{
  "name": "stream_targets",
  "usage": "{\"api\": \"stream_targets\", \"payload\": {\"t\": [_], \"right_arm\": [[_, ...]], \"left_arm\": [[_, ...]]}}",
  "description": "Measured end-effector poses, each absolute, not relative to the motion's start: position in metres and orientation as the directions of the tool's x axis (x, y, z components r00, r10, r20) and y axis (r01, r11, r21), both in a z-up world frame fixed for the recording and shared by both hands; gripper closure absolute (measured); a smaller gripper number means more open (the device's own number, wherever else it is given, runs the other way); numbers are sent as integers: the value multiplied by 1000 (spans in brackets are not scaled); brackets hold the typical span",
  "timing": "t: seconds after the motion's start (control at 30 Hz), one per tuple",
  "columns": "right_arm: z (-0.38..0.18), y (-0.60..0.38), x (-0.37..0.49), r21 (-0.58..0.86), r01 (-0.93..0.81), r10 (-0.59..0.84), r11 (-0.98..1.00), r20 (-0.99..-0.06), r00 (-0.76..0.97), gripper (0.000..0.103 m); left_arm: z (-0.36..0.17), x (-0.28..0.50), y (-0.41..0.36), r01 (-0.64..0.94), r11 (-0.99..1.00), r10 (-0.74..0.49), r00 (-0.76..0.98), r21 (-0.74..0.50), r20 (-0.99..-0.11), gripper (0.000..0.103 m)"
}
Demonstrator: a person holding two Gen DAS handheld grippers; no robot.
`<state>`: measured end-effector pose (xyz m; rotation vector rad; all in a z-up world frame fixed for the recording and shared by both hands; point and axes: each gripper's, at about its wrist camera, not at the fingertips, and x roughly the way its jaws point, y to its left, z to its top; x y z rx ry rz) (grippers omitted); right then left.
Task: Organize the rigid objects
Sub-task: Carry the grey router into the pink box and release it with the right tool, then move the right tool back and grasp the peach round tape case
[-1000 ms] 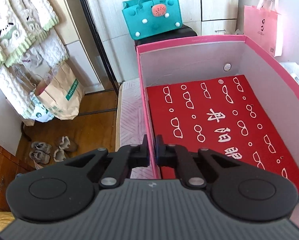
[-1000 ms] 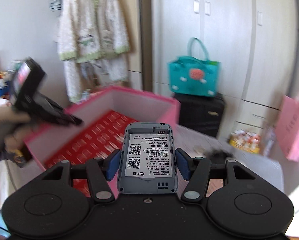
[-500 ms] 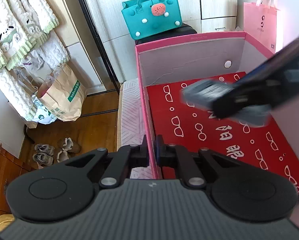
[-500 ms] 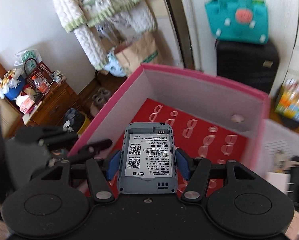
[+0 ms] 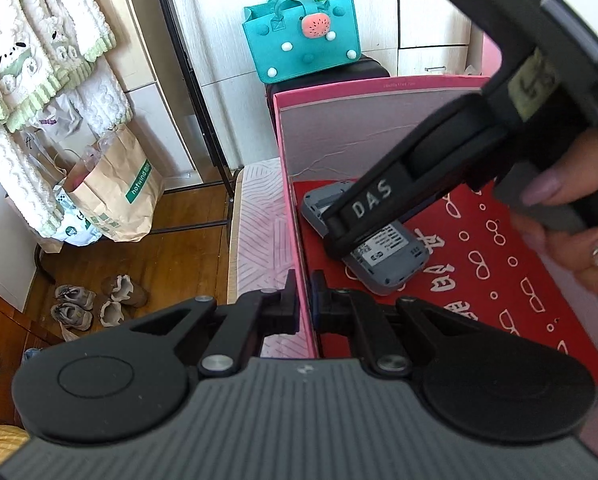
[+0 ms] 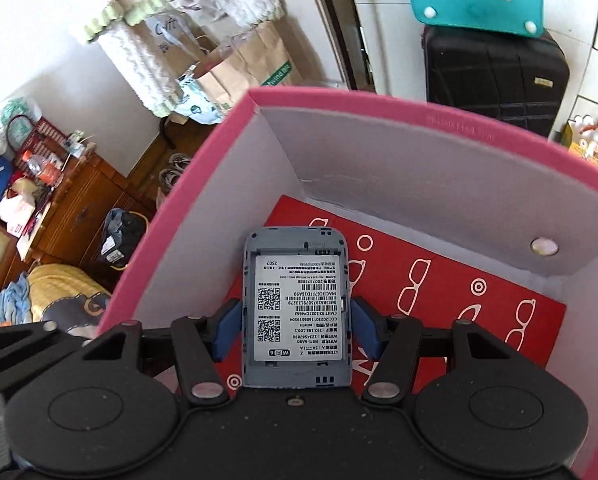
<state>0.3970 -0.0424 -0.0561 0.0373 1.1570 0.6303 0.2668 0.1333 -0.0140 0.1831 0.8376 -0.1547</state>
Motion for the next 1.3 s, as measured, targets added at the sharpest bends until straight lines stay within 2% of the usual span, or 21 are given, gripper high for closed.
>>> {"api": "stream_targets", "payload": {"t": [0.13, 0.27, 0.37, 0.47, 0.77, 1.03, 1.3], "right_arm": [[-60, -40, 396, 336, -423, 470, 842, -841, 268, 39], [-68, -46, 404, 400, -336, 492, 853, -831, 261, 37], [-64, -49, 405, 421, -351, 517, 836, -820, 248, 35], [-50, -54, 401, 412, -367, 518, 834, -814, 263, 25], [16, -105, 373, 432, -468, 610, 771, -710, 351, 19], [41, -171, 340, 403, -446, 585, 799, -690, 426, 19], [29, -241, 305, 340, -376, 500, 862, -692, 520, 19]], "left_arm": [[-13, 267, 133, 207, 974, -67, 660, 95, -749, 99], [-14, 267, 132, 204, 975, -66, 660, 93, -748, 99], [-14, 267, 132, 203, 974, -64, 661, 96, -748, 99], [-14, 268, 132, 201, 975, -63, 661, 96, -748, 98], [-15, 268, 132, 203, 975, -66, 659, 93, -749, 98], [-15, 267, 134, 204, 975, -67, 658, 92, -750, 98], [-15, 267, 133, 203, 975, -69, 658, 88, -750, 98]]}}
